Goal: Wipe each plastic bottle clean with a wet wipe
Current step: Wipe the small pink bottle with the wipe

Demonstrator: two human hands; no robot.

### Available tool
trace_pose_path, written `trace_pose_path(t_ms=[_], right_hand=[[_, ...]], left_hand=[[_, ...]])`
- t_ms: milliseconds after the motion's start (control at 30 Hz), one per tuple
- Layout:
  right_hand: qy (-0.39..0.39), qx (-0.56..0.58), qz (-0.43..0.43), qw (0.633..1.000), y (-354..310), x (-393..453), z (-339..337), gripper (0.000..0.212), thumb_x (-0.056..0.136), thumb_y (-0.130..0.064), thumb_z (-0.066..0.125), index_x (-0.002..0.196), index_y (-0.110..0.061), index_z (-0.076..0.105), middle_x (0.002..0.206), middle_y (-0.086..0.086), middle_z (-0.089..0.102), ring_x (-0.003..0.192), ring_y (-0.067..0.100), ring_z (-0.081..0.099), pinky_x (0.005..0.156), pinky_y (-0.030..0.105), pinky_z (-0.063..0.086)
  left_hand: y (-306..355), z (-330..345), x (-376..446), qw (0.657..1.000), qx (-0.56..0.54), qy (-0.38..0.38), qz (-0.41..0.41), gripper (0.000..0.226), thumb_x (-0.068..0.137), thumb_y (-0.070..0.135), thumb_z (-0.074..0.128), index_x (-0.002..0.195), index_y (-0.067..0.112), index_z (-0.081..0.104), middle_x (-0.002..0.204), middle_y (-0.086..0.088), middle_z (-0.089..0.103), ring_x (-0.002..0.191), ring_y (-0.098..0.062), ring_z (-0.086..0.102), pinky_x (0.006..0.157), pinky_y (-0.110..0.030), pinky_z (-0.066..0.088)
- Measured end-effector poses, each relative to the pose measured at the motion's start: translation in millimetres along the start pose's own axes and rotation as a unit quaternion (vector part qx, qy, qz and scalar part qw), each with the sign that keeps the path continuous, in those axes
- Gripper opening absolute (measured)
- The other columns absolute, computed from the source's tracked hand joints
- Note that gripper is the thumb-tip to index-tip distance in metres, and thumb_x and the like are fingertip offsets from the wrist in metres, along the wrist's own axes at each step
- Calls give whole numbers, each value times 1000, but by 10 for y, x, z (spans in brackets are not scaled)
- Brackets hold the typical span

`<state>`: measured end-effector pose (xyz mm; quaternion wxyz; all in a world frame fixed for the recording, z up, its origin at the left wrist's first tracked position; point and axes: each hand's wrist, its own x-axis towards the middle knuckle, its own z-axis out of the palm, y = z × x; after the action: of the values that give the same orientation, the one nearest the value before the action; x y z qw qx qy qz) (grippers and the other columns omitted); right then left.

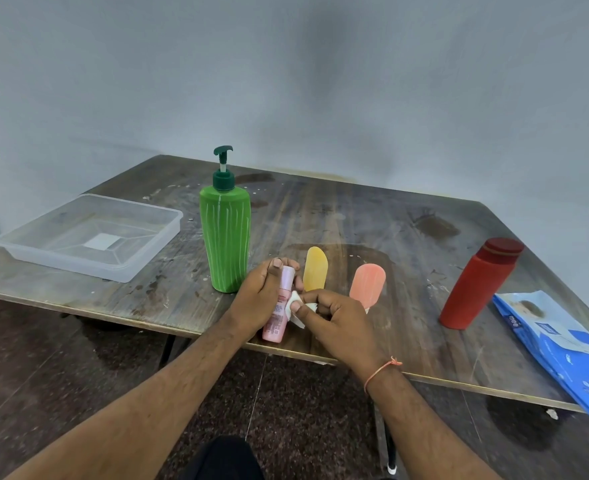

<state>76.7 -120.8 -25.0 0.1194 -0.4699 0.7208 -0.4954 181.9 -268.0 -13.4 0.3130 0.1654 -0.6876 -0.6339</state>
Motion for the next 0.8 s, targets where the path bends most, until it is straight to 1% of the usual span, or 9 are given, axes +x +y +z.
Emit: trace_pose_path(t_ms=[33,100,200,333,533,600,633,700,800], right_hand=[[-21,-7,-3,1000,0,-4,-3,16,98,-45,75,104,-32,83,62,-17,65,59,2,57,60,20,44],[-62,-32,-14,997,7,-17,4,18,96,-48,76,102,-32,83,77,-19,76,70,2,68,65,25,52],[-77,-51,-29,995,17,-34,-1,23,93,-53,78,102,-32,83,80,-15,77,70,5,67,63,28,51],[-84,-38,-33,995,34,-40,-10,26,88,-56,80,102,-35,84,84,-8,78,74,17,69,69,46,57],[-129,10,-22,991,-9,-62,-8,24,87,-49,85,105,-34,86,95,-11,82,85,18,76,81,51,61],[-134,52,-21,989,-37,-69,-45,20,90,-41,85,108,-33,86,97,-8,83,86,23,77,81,48,62],[-127,74,-19,989,-63,-73,-68,18,92,-37,84,109,-34,85,93,-4,83,79,23,73,73,44,59],[-100,117,0,988,-92,-66,-100,17,94,-28,83,111,-28,85,87,3,81,67,15,62,65,33,50],[-67,175,35,982,-94,-57,-147,17,96,-16,79,112,-15,83,85,2,80,63,10,62,63,24,52]], left_hand=[[4,1,1,1000,-3,13,1,37,116,24,28,112,10,63,86,-5,71,69,-20,63,61,-31,55],[3,-13,12,999,1,37,8,38,116,24,28,111,10,63,85,-4,69,65,-20,57,57,-29,51],[-19,-11,30,998,7,65,15,38,116,23,28,112,7,62,83,-2,68,59,-14,54,52,-26,48],[-39,-3,48,994,6,112,14,37,116,26,28,112,14,63,85,-4,67,57,-10,55,51,-24,49],[-96,19,91,994,12,110,1,35,116,27,30,115,17,63,90,-7,66,68,-22,60,58,-32,53],[-90,23,91,994,3,112,-2,34,116,26,31,117,16,64,92,-9,66,70,-20,61,59,-31,55],[-76,21,85,994,-3,111,-4,35,116,25,31,118,15,64,92,-10,65,69,-17,62,58,-30,55],[-63,10,83,994,-9,109,-3,35,116,25,31,119,14,64,93,-10,65,67,-11,63,57,-26,56],[-77,-6,85,995,-7,97,8,32,115,27,35,121,18,65,95,-12,66,72,-14,65,64,-28,57]])
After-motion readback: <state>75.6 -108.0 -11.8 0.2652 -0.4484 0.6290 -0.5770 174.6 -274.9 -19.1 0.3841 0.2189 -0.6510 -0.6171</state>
